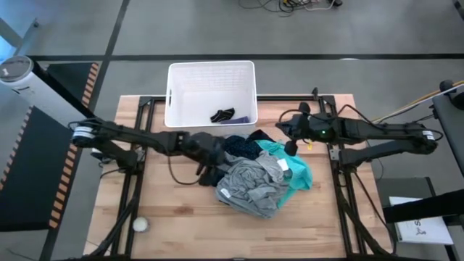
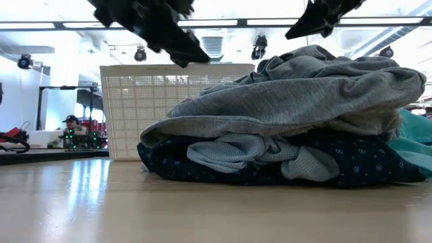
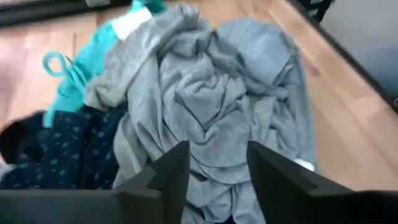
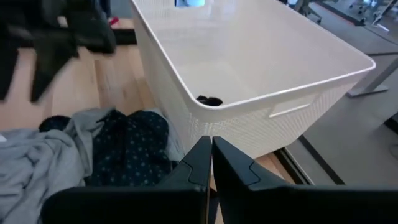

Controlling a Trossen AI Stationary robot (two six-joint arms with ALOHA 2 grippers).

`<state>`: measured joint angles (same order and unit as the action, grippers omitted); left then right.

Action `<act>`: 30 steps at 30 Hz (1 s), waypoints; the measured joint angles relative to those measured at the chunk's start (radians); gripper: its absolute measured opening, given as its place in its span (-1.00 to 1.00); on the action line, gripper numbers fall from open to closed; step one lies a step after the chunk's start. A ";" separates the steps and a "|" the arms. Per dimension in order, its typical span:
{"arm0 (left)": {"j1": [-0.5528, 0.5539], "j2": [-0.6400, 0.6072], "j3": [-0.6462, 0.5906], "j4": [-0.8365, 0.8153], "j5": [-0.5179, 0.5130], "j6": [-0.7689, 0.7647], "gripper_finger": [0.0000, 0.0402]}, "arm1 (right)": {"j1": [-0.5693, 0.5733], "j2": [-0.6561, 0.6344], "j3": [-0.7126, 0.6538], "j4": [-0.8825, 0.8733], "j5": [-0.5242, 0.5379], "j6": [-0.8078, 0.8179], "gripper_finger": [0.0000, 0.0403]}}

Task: Sort clothes
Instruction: Put the gray sweater into the white laundry bin

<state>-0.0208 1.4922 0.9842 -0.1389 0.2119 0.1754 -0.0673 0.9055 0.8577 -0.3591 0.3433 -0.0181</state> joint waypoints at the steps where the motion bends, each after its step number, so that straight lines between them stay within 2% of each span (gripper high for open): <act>1: 0.000 0.029 0.021 -0.006 0.000 0.000 -0.18 | 0.000 -0.010 -0.003 -0.001 -0.001 0.000 -1.00; 10: 0.000 0.210 0.114 -0.023 -0.030 -0.001 0.17 | 0.000 -0.050 -0.006 -0.012 -0.001 -0.008 -1.00; 17: 0.000 0.310 0.174 -0.023 -0.049 -0.037 0.23 | 0.000 -0.045 -0.006 -0.011 -0.001 -0.017 -1.00; 22: -0.003 0.362 0.210 -0.039 -0.093 -0.052 -0.03 | 0.000 -0.040 -0.007 -0.015 -0.001 -0.019 -1.00; 25: -0.008 0.370 0.225 -0.056 -0.131 -0.043 -0.34 | 0.000 -0.040 -0.007 -0.019 -0.001 -0.018 -1.00; 29: -0.029 0.353 0.244 -0.080 -0.144 0.029 -0.86 | 0.000 -0.043 -0.007 -0.026 -0.001 -0.019 -1.00; 30: -0.034 0.342 0.252 -0.096 -0.144 0.042 -0.91 | 0.000 -0.044 -0.007 -0.026 -0.001 -0.019 -1.00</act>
<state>-0.0549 1.8345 1.2364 -0.2344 0.0679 0.2173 -0.0673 0.8612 0.8505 -0.3853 0.3420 -0.0369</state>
